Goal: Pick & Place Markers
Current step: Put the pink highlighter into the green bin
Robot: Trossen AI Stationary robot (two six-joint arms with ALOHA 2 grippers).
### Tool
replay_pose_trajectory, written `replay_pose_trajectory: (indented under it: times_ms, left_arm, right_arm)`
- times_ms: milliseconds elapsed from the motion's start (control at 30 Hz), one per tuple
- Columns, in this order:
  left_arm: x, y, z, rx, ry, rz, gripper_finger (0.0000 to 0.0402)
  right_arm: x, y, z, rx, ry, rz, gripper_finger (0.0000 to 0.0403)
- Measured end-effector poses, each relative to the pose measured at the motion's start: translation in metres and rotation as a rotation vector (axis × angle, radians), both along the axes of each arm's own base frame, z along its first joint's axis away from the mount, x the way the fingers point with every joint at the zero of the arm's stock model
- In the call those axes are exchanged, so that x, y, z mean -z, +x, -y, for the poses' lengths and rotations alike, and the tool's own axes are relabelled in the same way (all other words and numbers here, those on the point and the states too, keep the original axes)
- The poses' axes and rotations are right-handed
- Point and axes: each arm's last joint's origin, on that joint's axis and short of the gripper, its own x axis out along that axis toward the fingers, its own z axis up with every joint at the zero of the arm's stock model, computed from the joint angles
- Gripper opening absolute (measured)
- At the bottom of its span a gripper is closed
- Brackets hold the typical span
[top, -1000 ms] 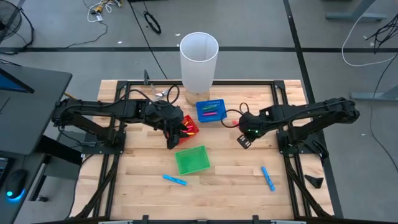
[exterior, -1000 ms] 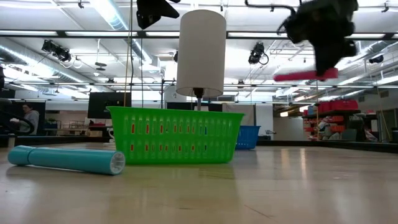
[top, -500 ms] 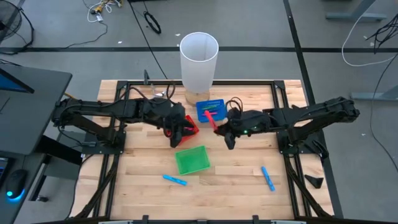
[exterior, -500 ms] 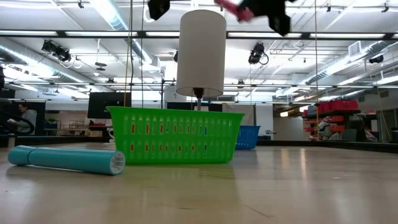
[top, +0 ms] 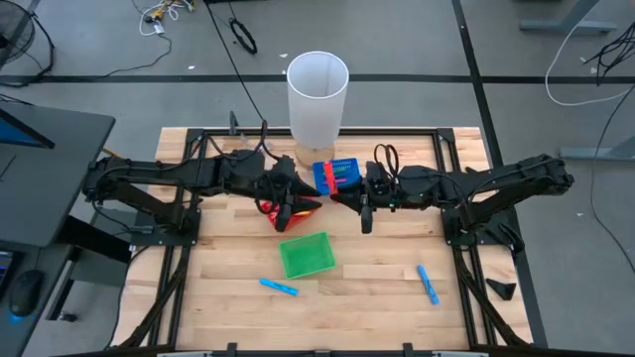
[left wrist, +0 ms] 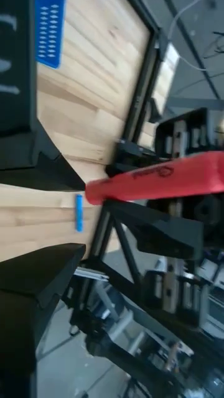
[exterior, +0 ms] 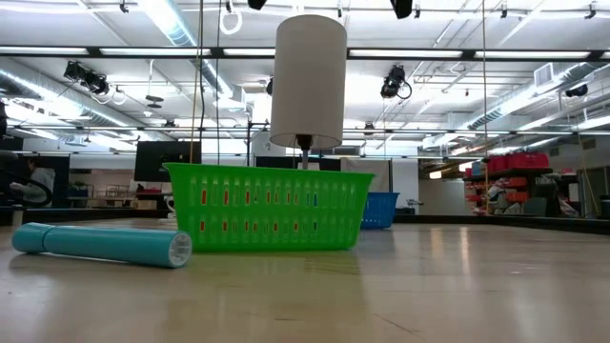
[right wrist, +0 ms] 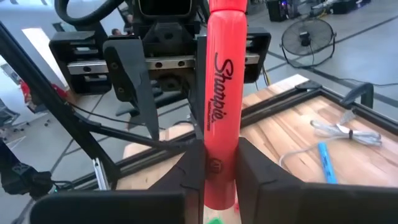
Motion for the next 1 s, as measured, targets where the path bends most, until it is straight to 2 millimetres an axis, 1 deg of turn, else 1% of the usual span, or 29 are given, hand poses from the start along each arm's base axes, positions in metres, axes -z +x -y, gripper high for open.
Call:
replay_pose_trajectory:
  times_ms: [233,500,633,800,867,1000]
  left_arm:
    - [-0.007,0.002,0.000,0.000,-0.003,0.079,0.0151]
    - [-0.011,0.001,0.001,-0.001,-0.002,0.111,0.0151]
    - [-0.011,0.001,0.002,0.012,-0.003,0.113,0.0151]
    - [-0.011,0.001,0.003,0.015,0.000,0.113,0.0151]
    - [-0.008,0.003,0.005,0.016,0.000,0.093,0.0151]
    - [-0.008,0.002,0.005,0.020,0.000,0.091,0.0151]
  right_arm:
    - [0.000,0.003,-0.005,-0.018,0.002,0.017,0.0045]
    - [-0.003,0.022,-0.018,-0.049,-0.030,-0.020,0.0045]
    - [-0.007,0.030,-0.021,-0.056,-0.045,-0.037,0.0045]
    - [-0.010,0.029,-0.023,-0.057,-0.048,-0.034,0.0040]
    - [-0.014,0.027,-0.024,-0.063,-0.046,-0.016,0.0040]
    - [-0.014,0.025,-0.031,-0.076,-0.029,-0.026,0.0040]
